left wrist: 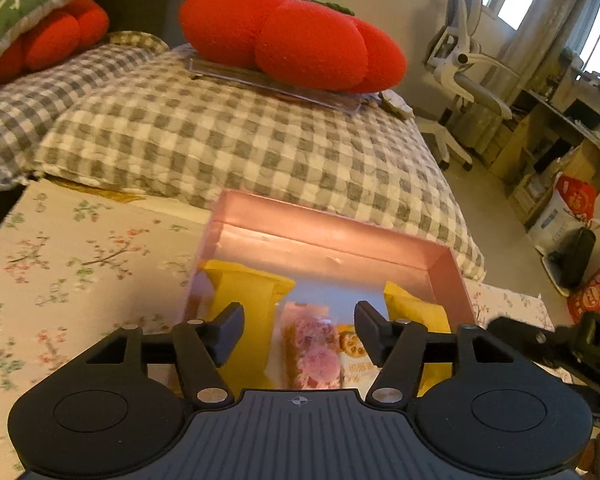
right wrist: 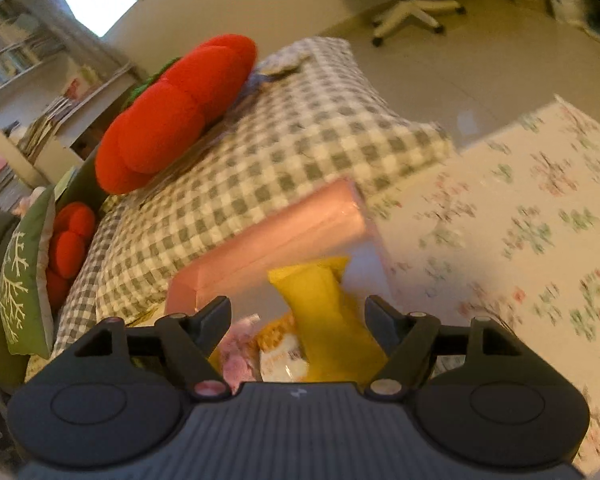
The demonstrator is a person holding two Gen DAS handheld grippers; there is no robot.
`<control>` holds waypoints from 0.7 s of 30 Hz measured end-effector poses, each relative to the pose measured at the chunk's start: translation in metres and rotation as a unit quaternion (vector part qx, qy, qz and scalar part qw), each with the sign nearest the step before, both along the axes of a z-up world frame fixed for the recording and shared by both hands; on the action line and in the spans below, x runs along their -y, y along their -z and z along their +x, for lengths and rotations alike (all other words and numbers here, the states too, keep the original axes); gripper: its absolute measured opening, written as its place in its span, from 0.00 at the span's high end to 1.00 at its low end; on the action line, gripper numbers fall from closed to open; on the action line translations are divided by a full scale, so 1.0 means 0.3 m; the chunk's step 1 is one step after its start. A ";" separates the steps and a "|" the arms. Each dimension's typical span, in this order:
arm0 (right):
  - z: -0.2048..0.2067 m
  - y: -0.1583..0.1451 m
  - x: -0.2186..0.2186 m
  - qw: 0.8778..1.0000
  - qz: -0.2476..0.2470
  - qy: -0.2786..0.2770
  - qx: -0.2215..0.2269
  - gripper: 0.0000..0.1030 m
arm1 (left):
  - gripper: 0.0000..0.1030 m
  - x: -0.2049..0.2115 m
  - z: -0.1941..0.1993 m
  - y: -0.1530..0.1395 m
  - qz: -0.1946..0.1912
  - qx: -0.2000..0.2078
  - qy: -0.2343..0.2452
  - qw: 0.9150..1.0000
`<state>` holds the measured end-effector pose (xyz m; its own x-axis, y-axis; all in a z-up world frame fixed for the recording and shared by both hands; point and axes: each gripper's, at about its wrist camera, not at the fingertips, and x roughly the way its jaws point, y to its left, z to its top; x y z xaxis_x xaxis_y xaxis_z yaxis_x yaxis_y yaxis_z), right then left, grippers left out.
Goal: Organize snacks
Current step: 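Place pink candy bag and cookie pack into the box, open both grippers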
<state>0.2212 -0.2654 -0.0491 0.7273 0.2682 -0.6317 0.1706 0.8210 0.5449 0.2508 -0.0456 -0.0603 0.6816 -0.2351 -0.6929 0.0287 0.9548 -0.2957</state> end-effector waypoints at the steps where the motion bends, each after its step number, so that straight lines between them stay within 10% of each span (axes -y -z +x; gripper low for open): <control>1: -0.013 -0.004 0.010 1.000 0.001 -0.001 -0.004 0.31 | 0.41 -0.006 -0.015 -0.013 0.001 -0.003 -0.001 1.000; 11: -0.159 -0.055 0.092 0.998 -0.018 0.026 -0.045 0.28 | 0.28 -0.110 -0.228 -0.077 0.059 0.001 -0.020 0.998; 21: -0.271 -0.081 -0.022 0.994 -0.097 -0.003 -0.051 0.19 | 0.25 -0.169 -0.357 -0.018 0.035 -0.035 -0.021 0.999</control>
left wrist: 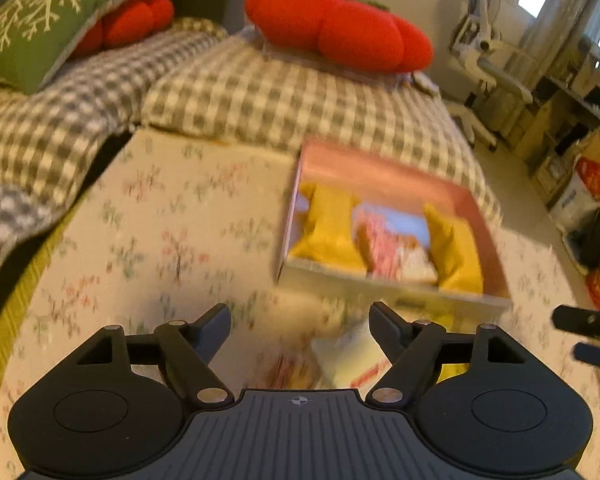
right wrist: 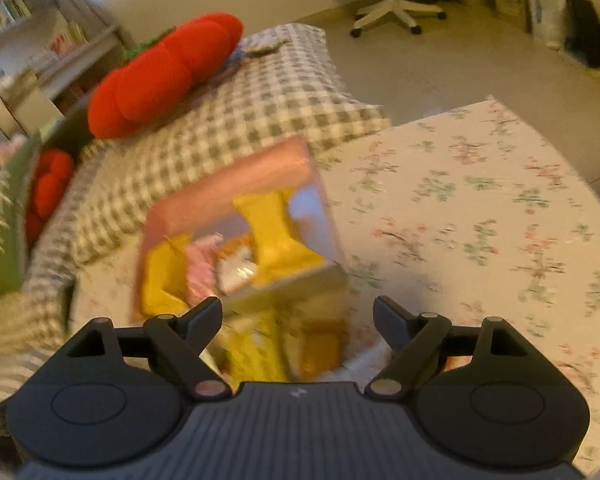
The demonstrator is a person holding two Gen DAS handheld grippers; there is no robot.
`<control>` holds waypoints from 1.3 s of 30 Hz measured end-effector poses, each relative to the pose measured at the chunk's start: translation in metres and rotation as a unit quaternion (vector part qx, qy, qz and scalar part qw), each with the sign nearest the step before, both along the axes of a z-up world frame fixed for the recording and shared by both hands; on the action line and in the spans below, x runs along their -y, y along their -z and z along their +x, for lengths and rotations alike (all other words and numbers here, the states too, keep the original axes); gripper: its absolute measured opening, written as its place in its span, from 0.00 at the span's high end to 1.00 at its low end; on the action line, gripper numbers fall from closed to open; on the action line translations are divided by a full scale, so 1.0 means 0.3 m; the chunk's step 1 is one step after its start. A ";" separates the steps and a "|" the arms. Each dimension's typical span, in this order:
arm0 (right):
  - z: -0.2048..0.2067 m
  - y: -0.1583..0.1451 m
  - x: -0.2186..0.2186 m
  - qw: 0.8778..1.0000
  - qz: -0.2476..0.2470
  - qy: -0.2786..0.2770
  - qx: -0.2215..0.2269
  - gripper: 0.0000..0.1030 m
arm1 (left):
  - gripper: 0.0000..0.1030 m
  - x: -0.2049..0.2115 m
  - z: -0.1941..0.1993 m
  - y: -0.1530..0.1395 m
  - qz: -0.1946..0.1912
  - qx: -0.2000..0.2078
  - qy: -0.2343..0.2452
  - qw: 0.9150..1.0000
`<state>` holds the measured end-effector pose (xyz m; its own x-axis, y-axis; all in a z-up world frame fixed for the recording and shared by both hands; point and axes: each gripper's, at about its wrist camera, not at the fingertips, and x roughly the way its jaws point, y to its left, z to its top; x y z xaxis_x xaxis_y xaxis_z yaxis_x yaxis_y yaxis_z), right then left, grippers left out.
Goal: Organize snacks
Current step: 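Place pink candy bag and cookie pack into the box, open both grippers, then grasp white wrapper with left gripper while right gripper grasps newspaper-print pack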
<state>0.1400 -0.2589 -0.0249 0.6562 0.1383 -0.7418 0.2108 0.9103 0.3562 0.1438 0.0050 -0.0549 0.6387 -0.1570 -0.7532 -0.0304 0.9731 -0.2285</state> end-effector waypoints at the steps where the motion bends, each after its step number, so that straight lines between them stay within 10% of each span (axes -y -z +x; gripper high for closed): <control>1: -0.013 0.009 0.007 1.000 -0.011 0.005 -0.004 0.19 | 0.25 0.010 -0.005 0.010 0.007 -0.004 0.005 1.000; 11: -0.028 0.091 0.131 0.995 0.041 0.062 -0.060 0.19 | 0.25 0.137 -0.024 0.040 0.016 0.019 0.105 0.994; 20: -0.011 0.106 0.023 0.995 -0.001 -0.048 -0.082 0.19 | 0.25 0.124 0.011 0.062 0.004 0.011 0.109 0.994; 29: 0.004 0.207 -0.096 0.978 -0.126 -0.109 -0.126 0.51 | 0.26 0.049 0.031 0.062 -0.003 0.013 0.066 0.998; 39: 0.010 0.173 -0.075 0.986 -0.094 -0.098 -0.098 0.70 | 0.25 0.137 0.034 0.090 0.028 0.010 0.138 0.990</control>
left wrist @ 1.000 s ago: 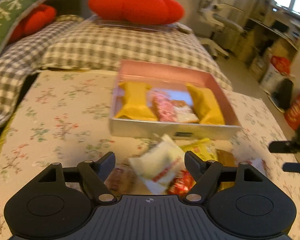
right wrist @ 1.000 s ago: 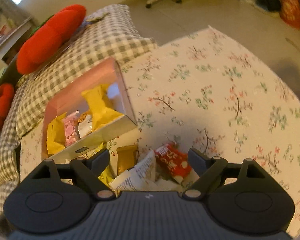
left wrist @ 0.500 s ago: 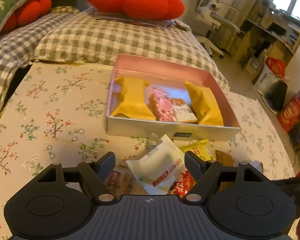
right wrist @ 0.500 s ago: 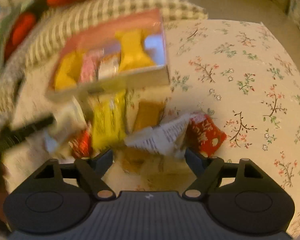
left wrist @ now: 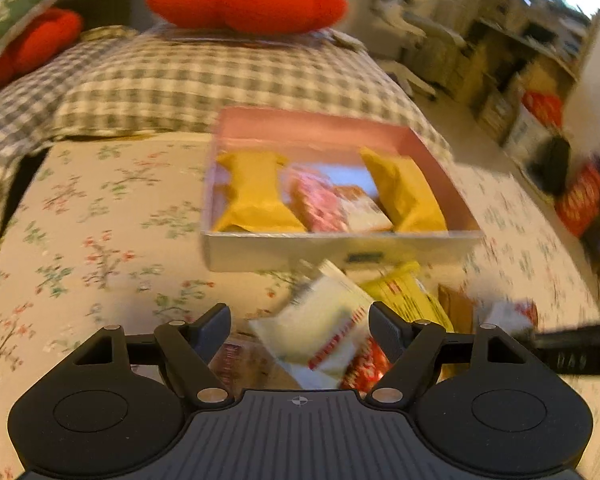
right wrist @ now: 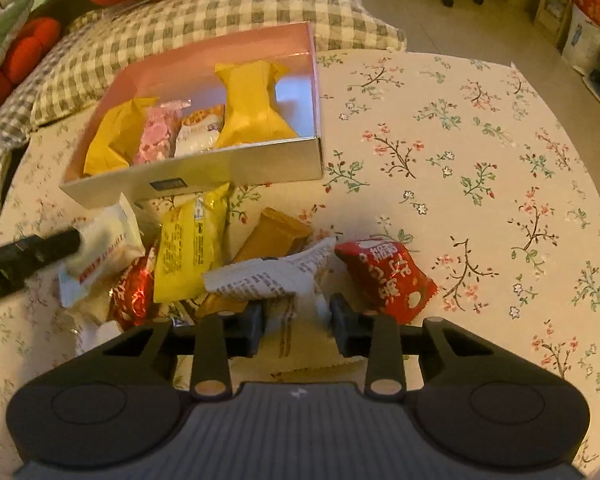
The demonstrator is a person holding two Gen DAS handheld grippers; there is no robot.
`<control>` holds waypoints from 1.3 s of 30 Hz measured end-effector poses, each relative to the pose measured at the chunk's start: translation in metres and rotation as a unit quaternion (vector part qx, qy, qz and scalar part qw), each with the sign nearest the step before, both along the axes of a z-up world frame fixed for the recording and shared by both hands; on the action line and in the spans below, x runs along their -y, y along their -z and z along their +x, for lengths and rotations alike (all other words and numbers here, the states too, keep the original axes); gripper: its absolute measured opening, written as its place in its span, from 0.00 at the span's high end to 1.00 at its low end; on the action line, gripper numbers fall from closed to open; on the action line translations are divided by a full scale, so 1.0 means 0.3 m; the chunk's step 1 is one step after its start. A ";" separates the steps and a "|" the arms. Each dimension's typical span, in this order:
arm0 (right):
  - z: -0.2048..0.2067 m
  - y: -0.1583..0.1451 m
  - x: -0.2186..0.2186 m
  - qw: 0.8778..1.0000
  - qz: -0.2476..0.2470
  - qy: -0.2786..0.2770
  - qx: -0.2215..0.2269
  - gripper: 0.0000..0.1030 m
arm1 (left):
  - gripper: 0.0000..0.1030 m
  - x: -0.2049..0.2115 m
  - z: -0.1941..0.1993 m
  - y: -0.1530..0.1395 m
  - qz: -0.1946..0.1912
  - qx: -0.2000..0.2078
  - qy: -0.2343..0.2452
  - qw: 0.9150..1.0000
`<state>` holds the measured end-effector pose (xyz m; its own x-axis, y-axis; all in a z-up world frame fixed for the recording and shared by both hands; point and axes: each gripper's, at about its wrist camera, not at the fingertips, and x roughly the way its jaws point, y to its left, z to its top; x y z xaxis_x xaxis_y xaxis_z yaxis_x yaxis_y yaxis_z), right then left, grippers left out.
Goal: Organize snacks
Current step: 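Grasp white wrapper with left gripper while right gripper grasps newspaper-print pack, then drop white wrapper and newspaper-print pack into the box, open both grippers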
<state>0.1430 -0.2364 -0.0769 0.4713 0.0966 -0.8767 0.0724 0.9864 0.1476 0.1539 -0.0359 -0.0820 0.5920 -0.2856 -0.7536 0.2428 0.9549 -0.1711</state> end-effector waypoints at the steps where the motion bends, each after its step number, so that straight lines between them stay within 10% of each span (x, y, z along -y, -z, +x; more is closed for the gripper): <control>1: 0.001 0.001 0.002 1.000 0.003 0.001 -0.001 0.70 | 0.25 0.018 0.006 0.008 0.009 -0.001 0.013 1.000; 8: 0.009 0.023 -0.001 1.000 0.018 0.008 -0.010 0.66 | 0.27 0.105 0.049 0.085 0.075 0.004 0.052 0.996; 16: 0.018 0.037 -0.015 1.000 0.021 0.014 -0.012 0.69 | 0.59 0.112 0.036 0.065 0.083 0.030 0.062 0.994; 39: 0.056 -0.053 0.085 0.991 0.082 0.092 0.052 0.69 | 0.62 -0.019 0.057 -0.103 -0.032 0.077 -0.027 0.996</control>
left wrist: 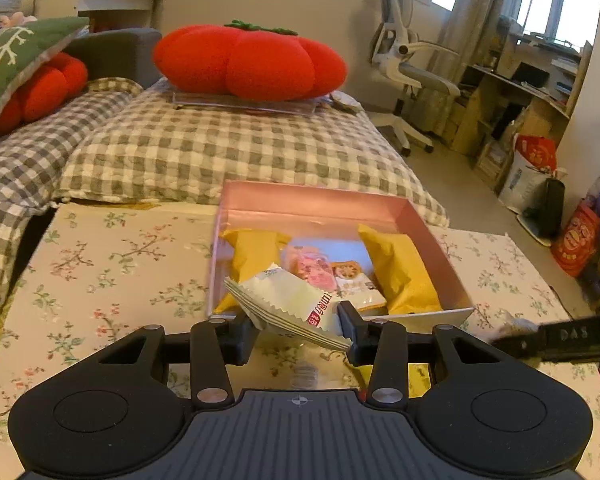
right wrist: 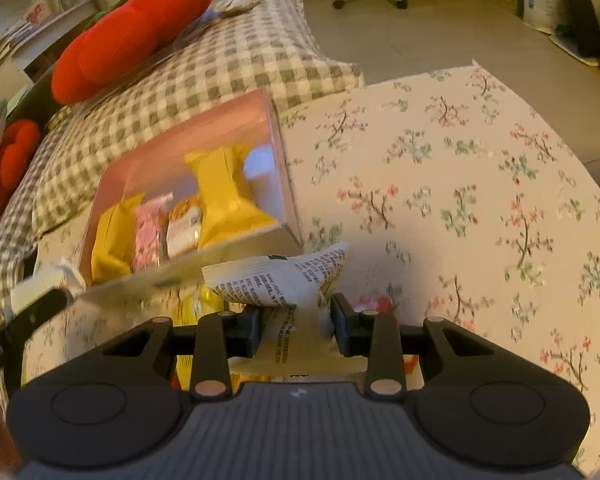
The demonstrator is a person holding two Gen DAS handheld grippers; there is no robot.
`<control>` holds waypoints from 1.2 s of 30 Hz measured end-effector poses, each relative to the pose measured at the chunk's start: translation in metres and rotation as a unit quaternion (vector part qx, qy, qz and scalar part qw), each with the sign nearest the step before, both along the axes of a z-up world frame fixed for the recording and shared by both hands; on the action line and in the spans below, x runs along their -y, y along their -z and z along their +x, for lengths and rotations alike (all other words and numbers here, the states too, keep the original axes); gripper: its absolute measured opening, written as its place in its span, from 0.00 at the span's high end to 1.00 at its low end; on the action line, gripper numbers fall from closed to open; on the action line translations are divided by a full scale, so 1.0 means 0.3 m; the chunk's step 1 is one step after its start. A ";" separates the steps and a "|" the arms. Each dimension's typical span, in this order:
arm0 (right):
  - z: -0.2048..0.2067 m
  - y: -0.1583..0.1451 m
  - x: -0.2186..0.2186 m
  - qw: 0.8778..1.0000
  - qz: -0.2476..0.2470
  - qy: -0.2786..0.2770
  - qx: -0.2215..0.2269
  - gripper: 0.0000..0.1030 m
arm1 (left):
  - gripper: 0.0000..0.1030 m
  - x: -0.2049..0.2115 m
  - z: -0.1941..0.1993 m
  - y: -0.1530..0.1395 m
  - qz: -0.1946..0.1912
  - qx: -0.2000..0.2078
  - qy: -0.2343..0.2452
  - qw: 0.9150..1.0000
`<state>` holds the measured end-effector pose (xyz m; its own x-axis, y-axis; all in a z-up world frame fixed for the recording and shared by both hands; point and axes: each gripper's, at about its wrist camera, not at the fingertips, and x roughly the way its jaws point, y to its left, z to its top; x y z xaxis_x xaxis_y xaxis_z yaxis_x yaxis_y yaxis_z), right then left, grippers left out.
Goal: Organize snacks
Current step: 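Drop white wrapper and newspaper-print pack into the box, open both grippers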
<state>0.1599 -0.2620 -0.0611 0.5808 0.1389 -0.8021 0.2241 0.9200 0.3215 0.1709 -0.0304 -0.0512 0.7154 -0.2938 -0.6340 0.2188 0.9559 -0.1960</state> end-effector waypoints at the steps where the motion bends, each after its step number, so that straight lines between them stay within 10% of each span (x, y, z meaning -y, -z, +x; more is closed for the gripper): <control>1: 0.013 -0.002 -0.007 1.000 -0.001 -0.002 0.000 0.69 | 0.62 0.007 0.011 -0.001 -0.003 -0.001 0.003 1.000; 13: 0.245 0.003 -0.162 0.991 0.048 -0.113 0.047 0.69 | 0.62 0.071 0.166 0.076 -0.007 -0.001 0.017 1.000; 31: 0.392 0.059 -0.221 0.990 0.029 -0.115 0.079 0.61 | 0.58 0.096 0.264 0.183 0.013 0.017 0.065 0.998; 36: 0.371 0.014 -0.183 0.991 0.030 -0.102 0.088 0.46 | 0.33 0.053 0.234 0.107 -0.009 0.041 0.065 0.997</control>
<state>0.2711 -0.2072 -0.0653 0.6656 0.3111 -0.6784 -0.0278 0.9186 0.3941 0.2409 -0.0462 -0.0834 0.7189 -0.3992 -0.5691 0.3573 0.9144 -0.1901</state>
